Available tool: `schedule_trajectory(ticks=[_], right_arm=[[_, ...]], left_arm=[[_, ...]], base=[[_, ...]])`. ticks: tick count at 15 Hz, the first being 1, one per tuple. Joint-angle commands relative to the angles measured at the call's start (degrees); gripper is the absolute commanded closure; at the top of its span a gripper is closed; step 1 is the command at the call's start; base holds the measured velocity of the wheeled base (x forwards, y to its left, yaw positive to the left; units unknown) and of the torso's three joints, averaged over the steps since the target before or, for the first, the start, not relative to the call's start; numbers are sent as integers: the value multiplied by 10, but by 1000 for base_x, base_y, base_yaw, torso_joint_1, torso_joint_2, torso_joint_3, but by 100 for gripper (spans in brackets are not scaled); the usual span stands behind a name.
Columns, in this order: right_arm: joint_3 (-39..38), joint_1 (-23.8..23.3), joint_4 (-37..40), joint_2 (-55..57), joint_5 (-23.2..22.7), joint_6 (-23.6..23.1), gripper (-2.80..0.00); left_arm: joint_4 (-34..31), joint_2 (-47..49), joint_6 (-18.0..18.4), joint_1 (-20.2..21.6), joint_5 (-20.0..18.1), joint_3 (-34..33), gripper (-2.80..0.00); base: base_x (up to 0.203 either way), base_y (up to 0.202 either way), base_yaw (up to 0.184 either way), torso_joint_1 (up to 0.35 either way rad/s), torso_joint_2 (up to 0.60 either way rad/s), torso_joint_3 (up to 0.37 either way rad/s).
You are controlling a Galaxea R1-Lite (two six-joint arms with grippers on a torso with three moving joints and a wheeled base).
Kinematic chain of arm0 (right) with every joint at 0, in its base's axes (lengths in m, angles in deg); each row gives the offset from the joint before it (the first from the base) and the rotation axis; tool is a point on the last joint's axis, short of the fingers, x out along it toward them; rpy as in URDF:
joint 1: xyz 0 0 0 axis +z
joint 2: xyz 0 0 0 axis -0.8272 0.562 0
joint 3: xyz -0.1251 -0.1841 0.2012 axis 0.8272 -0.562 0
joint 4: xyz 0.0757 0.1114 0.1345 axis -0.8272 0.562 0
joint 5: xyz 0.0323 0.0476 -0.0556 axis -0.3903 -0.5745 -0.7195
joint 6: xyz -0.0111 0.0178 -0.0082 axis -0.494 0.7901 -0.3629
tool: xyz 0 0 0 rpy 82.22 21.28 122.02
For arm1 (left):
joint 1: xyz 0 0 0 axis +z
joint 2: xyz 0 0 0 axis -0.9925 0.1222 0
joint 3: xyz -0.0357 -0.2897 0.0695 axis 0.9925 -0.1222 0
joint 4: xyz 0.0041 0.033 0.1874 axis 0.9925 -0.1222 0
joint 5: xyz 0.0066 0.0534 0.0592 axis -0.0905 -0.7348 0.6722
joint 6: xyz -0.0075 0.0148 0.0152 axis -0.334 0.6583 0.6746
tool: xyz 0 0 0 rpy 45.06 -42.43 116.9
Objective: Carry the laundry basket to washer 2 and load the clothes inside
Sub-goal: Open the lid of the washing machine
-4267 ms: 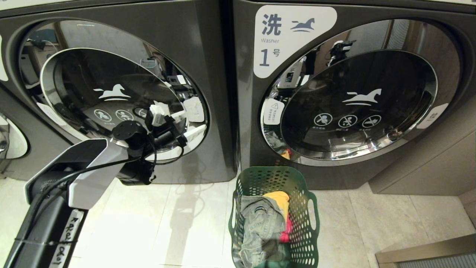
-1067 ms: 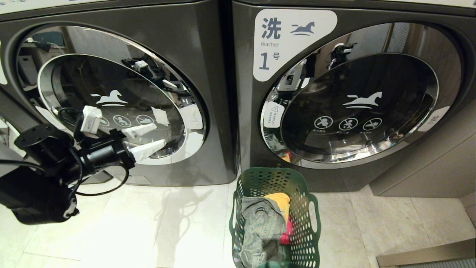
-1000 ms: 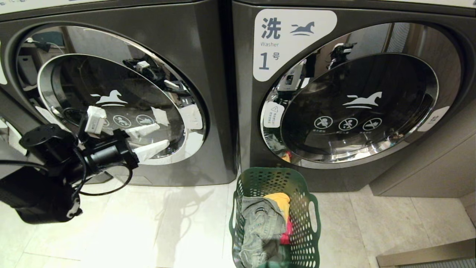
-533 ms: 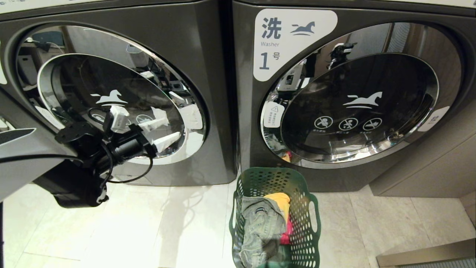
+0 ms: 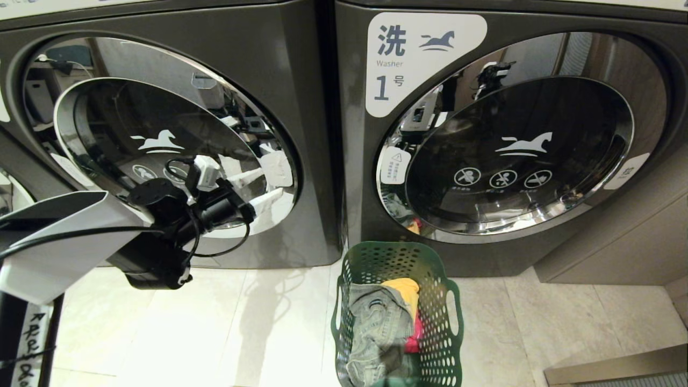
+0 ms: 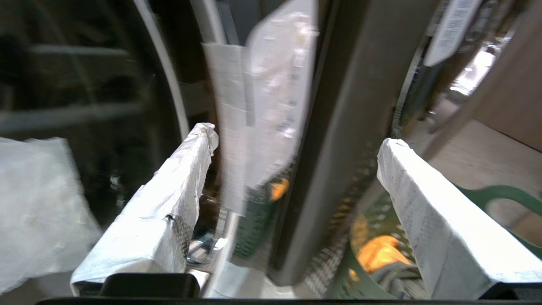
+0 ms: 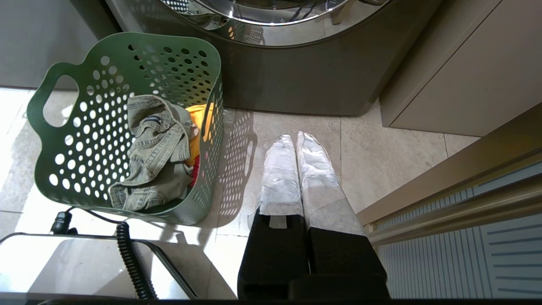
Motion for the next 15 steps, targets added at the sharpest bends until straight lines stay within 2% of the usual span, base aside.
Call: schedule_trajectory(ticks=[1, 9, 15], right_arm=[[1, 0, 0, 0, 0, 0, 0], [0, 0, 0, 0, 0, 0, 0], [0, 0, 0, 0, 0, 0, 0]], left_arm=[[5, 30, 0, -5, 9, 31, -280], [5, 56, 1, -6, 13, 57, -280], [5, 57, -5, -11, 0, 62, -280]], base=[[0, 0, 0, 0, 0, 0], [0, 0, 0, 0, 0, 0], [0, 0, 0, 0, 0, 0]])
